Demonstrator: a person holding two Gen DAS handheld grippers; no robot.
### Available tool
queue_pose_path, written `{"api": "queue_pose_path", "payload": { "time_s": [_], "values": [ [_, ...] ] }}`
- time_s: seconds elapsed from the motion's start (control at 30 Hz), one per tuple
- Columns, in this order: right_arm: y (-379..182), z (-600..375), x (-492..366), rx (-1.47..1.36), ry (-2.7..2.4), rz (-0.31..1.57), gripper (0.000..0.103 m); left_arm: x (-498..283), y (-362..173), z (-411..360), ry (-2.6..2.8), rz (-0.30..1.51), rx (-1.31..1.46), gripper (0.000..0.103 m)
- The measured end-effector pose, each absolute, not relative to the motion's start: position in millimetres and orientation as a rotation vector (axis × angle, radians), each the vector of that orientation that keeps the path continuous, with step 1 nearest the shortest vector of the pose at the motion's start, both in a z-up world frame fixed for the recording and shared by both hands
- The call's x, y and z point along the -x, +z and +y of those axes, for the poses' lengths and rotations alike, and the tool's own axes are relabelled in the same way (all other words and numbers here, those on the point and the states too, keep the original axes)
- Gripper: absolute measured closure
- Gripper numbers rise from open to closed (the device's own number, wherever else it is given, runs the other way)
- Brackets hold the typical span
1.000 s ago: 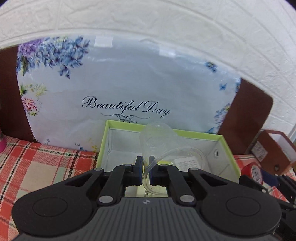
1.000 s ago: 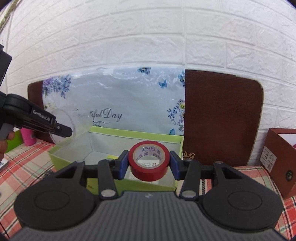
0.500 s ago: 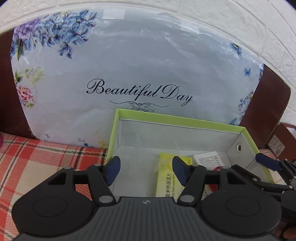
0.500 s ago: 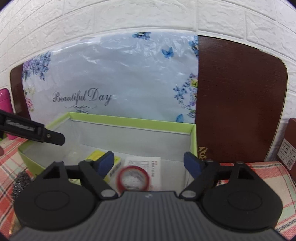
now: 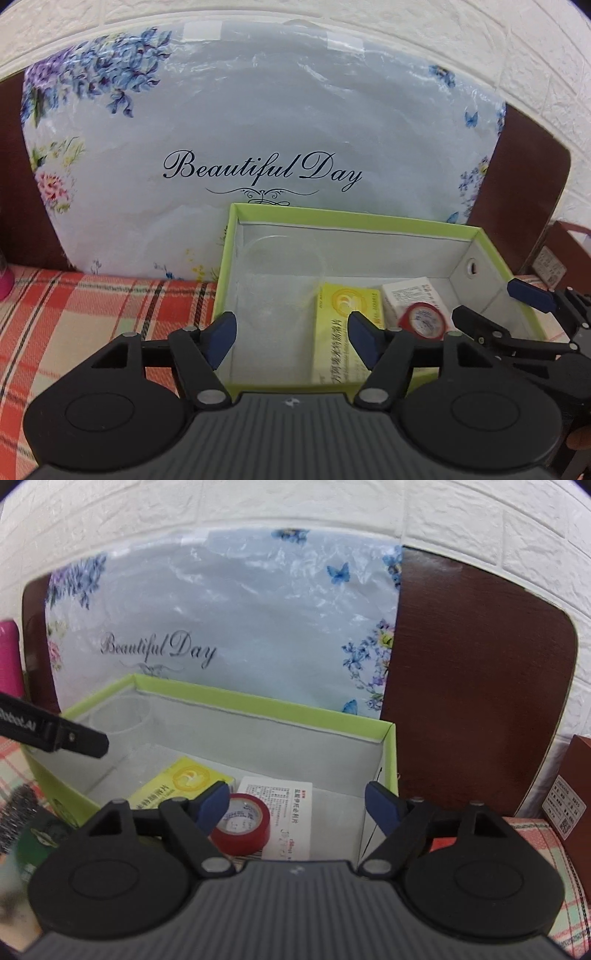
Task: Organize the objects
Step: 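Carry the cup and tape roll into the green box and release both, then grasp the gold box with the left tool while the right tool grasps the clear plastic tube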
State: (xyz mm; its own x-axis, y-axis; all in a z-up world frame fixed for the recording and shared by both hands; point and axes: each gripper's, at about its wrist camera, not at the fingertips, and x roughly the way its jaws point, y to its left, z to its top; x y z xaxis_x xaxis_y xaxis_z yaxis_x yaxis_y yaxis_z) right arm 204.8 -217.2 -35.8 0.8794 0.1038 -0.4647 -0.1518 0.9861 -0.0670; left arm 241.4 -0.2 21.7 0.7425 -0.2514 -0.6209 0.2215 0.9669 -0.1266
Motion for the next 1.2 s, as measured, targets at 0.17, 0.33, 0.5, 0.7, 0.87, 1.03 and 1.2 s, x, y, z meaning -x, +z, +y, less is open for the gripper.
{"api": "queue_pose_path", "payload": {
  "time_s": [0.17, 0.33, 0.5, 0.7, 0.87, 1.03, 1.2],
  "values": [
    [-6.1, -225.9, -149.6, 0.059, 0.115, 0.346, 0.003, -187.8, 47.6, 11.1, -0.285, 0.59, 0.101, 0.026],
    [6.1, -237.7, -82.7, -0.004, 0.113, 0.31, 0.0, -124.3, 47.9, 17.9, -0.301, 0.536, 0.145, 0.02],
    [-20.4, -238.8, -23.4, 0.037, 0.142, 0.397, 0.001, -73.4, 13.3, 11.2, -0.34, 0.623, 0.137, 0.02],
    [-65.9, -226.9, 23.0, 0.127, 0.164, 0.539, 0.03, -54.8, -33.2, 5.1, -0.326, 0.777, 0.123, 0.02],
    [-70.3, -228.9, 22.5, 0.085, 0.151, 0.579, 0.043, -49.0, -27.2, 24.7, -0.292, 0.736, 0.17, 0.02],
    [-78.3, -236.2, 10.7, 0.062, 0.074, 0.631, 0.048, -56.1, -29.5, 32.3, -0.256, 0.726, 0.184, 0.021],
    [-83.3, -250.8, 9.9, -0.029, 0.045, 0.66, 0.065, -88.6, -37.3, 36.4, -0.249, 0.753, 0.209, 0.035]
  ]
}}
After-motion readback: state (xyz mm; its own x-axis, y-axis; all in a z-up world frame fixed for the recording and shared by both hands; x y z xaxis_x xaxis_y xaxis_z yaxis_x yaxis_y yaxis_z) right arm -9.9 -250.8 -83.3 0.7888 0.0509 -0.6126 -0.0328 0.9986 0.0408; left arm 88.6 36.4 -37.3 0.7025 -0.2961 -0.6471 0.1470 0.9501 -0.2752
